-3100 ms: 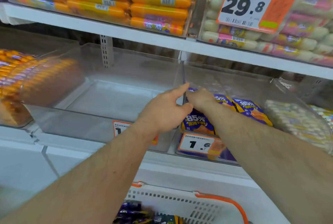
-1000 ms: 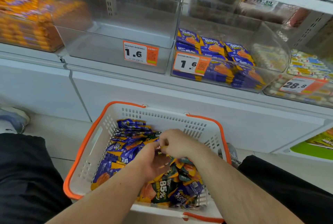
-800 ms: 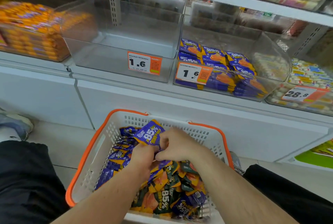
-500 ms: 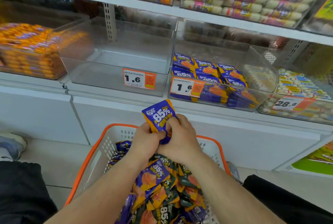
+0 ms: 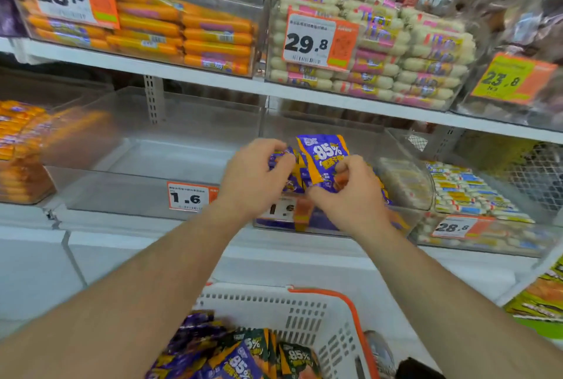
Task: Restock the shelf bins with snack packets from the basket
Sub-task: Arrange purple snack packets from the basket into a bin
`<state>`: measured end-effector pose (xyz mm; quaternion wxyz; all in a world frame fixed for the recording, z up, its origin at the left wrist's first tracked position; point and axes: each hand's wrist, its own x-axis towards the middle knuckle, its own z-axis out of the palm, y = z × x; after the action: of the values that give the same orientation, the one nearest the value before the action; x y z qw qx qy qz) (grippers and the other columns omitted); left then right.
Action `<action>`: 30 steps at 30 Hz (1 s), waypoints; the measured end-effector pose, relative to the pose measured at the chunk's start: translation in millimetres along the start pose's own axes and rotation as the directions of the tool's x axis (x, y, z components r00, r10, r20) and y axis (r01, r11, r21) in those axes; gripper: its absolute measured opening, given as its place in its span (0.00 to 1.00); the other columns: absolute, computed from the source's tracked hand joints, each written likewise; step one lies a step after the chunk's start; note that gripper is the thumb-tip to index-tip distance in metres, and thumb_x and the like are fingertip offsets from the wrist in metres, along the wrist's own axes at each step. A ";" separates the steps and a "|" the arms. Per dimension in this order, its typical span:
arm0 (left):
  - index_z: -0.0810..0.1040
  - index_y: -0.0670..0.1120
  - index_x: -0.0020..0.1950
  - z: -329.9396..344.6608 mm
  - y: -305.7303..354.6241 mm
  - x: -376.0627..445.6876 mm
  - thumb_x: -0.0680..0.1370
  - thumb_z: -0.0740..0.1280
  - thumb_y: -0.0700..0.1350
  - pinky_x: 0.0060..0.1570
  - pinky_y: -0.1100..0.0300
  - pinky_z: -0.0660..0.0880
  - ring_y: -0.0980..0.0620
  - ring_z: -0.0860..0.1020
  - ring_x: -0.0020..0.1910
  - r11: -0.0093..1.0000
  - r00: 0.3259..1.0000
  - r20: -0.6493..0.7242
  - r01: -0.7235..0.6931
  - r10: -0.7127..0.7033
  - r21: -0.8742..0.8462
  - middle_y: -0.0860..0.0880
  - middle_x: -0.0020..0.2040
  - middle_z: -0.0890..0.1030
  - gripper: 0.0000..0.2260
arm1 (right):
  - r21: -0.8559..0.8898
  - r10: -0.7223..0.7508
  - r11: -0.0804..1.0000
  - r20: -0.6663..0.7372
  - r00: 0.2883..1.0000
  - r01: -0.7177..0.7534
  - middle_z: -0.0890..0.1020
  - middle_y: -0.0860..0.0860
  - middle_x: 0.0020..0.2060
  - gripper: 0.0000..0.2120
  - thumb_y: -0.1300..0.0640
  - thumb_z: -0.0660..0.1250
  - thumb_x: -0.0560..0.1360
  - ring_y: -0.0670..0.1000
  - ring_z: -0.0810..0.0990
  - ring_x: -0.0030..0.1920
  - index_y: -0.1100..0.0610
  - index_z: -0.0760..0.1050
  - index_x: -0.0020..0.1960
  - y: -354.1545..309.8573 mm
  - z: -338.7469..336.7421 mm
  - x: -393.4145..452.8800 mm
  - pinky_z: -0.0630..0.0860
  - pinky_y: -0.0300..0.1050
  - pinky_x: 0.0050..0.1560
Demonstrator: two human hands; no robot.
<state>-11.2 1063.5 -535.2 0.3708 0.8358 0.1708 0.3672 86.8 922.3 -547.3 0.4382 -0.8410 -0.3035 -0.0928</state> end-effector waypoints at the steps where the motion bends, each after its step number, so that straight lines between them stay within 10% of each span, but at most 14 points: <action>1: 0.77 0.48 0.62 0.3 -6.9 17.4 0.76 0.62 0.54 0.60 0.52 0.72 0.51 0.74 0.60 0.978 0.999 0.004 -0.036 0.036 0.207 0.49 0.61 0.78 0.18 | -0.049 0.043 0.998 0.021 0.999 -0.042 0.75 0.44 0.44 0.26 0.39 0.72 0.57 0.53 0.75 0.50 0.47 0.67 0.48 5.8 -2.9 15.0 0.75 0.54 0.52; 7: 0.74 0.50 0.67 20.4 -46.8 44.5 0.72 0.63 0.50 0.62 0.44 0.72 0.43 0.71 0.67 0.919 0.973 0.215 -0.011 -0.080 0.394 0.54 0.74 0.64 0.23 | -0.385 0.263 0.904 0.161 0.951 -0.185 0.78 0.52 0.60 0.33 0.34 0.70 0.63 0.58 0.74 0.63 0.45 0.69 0.64 32.9 14.9 98.4 0.73 0.52 0.60; 19: 0.72 0.52 0.67 26.4 -50.9 36.6 0.74 0.66 0.48 0.53 0.54 0.73 0.49 0.73 0.62 0.909 0.993 0.113 -0.011 -0.040 0.416 0.61 0.74 0.59 0.21 | -0.628 0.312 0.774 0.271 0.911 -0.078 0.77 0.56 0.65 0.34 0.26 0.63 0.65 0.61 0.73 0.65 0.45 0.76 0.64 63.4 89.4 168.5 0.74 0.53 0.61; 30: 0.71 0.53 0.67 27.7 -51.4 34.3 0.75 0.66 0.48 0.52 0.56 0.72 0.51 0.73 0.61 0.911 0.995 0.095 -0.014 -0.027 0.412 0.62 0.74 0.59 0.20 | -0.703 0.417 0.709 0.351 0.839 -0.059 0.60 0.56 0.78 0.48 0.18 0.45 0.67 0.65 0.59 0.75 0.45 0.61 0.77 79.4 107.5 178.3 0.61 0.64 0.72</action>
<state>31.7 1103.2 -569.4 0.1954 0.9117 0.2287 0.2799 264.4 1049.8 -590.5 0.0258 -0.9686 -0.2344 0.0784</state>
